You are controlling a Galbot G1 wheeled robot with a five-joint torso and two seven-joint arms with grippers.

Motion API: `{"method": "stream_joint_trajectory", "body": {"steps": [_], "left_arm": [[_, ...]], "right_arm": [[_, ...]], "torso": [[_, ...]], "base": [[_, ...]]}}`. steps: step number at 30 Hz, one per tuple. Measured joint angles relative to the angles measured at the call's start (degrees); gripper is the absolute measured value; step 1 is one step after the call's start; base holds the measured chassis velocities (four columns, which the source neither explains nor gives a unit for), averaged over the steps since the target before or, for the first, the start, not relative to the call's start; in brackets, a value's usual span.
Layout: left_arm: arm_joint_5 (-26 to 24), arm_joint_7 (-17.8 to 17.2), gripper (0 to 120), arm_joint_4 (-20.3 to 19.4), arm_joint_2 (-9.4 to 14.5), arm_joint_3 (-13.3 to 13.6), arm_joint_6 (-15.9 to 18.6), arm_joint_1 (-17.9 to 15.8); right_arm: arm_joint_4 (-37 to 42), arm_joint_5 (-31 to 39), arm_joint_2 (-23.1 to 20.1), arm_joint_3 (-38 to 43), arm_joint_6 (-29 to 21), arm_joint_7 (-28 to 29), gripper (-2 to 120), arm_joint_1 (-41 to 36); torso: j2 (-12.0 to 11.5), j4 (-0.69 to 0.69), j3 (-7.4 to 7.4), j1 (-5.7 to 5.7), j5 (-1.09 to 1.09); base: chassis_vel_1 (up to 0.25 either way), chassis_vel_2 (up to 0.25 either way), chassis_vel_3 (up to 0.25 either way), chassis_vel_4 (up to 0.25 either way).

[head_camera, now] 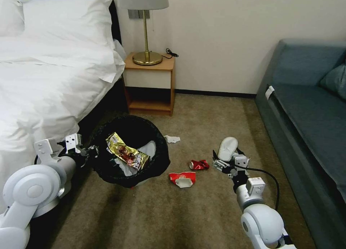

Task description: Pick up the trash bin, then pick up the garbage on the floor and place it into the trash bin.

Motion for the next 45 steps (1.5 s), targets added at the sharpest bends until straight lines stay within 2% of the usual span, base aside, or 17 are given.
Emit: {"method": "stream_joint_trajectory", "body": {"steps": [8, 22, 28, 29, 30, 33, 34, 35, 36, 39, 43, 45], "left_arm": [[0.0, 0.2, 2, 0.2, 0.0, 0.0, 0.0, -0.1], [0.4, 0.2, 2, -0.1, -0.5, 0.4, 0.0, 0.0], [0.4, 0.0, 2, 0.2, -0.6, -0.3, 0.0, 0.1], [0.3, -0.1, 2, 0.4, -0.5, -0.5, 0.0, 0.0], [0.3, -0.1, 2, 0.4, -0.5, -0.5, 0.0, 0.0], [0.0, -0.2, 2, 0.5, -0.2, -0.6, 0.0, -0.6], [0.0, -0.2, 2, 0.5, -0.2, -0.6, 0.0, -0.6], [-0.3, -0.6, 2, 0.6, -0.2, -0.6, 0.0, -1.0], [-0.3, -0.6, 2, 0.6, -0.2, -0.6, 0.0, -1.0], [-0.6, -0.9, 2, 0.8, -0.2, -0.7, 0.0, -1.7], [-0.8, -1.0, 2, 0.7, -0.1, -0.9, 0.0, -1.9], [-0.9, -1.0, 2, 0.4, 0.0, -1.4, 0.0, -1.7]], "right_arm": [[-0.4, 0.0, 0.3, -0.1, 0.2, -0.1, 100, 0.1], [-0.6, 0.0, 0.0, -0.1, 0.8, -0.1, 100, -0.2], [-1.3, 1.6, -1.4, -0.8, 0.0, -0.6, 100, 0.2], [-2.7, 3.9, -3.4, -1.3, -0.8, -0.7, 100, 1.2], [-2.7, 3.9, -3.4, -1.3, -0.8, -0.7, 100, 1.2], [-6.4, 12.6, -12.2, -3.2, -3.7, -3.1, 100, 5.3], [-6.4, 12.6, -12.2, -3.2, -3.7, -3.1, 100, 5.3], [-8.0, 16.1, -16.3, -4.6, -4.8, -4.8, 100, 8.0], [-8.0, 16.1, -16.3, -4.6, -4.8, -4.8, 100, 8.0], [-11.3, 20.0, -21.2, -7.9, -5.4, -7.9, 100, 14.3], [-13.0, 21.7, -23.0, -9.6, -5.8, -10.3, 100, 17.2], [-15.1, 23.3, -24.8, -12.1, -6.8, -14.0, 100, 20.1]], "torso": [[0.0, -0.01, 0.00, -0.01, 0.01], [0.0, -0.01, 0.01, 0.00, 0.00], [0.0, -0.02, 0.01, 0.00, 0.01], [0.0, -0.01, 0.01, 0.00, 0.01], [0.0, -0.01, 0.01, 0.00, 0.01], [0.0, -0.01, 0.00, 0.00, 0.02], [0.0, -0.01, 0.00, 0.00, 0.02], [0.0, -0.02, 0.01, 0.00, 0.02], [0.0, -0.02, 0.01, 0.00, 0.02], [0.0, 0.00, 0.01, 0.00, 0.02], [0.0, 0.00, 0.01, 0.00, 0.01], [0.0, -0.01, 0.01, 0.00, 0.02]], "base": [[-0.014, 0.009, 0.011, -0.013], [-0.087, 0.092, 0.089, -0.104], [-0.039, 0.039, 0.054, -0.042], [0.000, 0.000, 0.000, 0.000], [0.000, 0.000, 0.000, 0.000], [0.000, 0.000, 0.000, 0.000], [0.000, 0.000, 0.000, 0.000], [0.000, 0.000, 0.000, 0.000], [0.000, 0.000, 0.000, 0.000], [0.000, 0.000, 0.000, 0.000], [0.000, 0.000, 0.000, 0.000], [0.000, 0.000, 0.000, 0.000]]}}
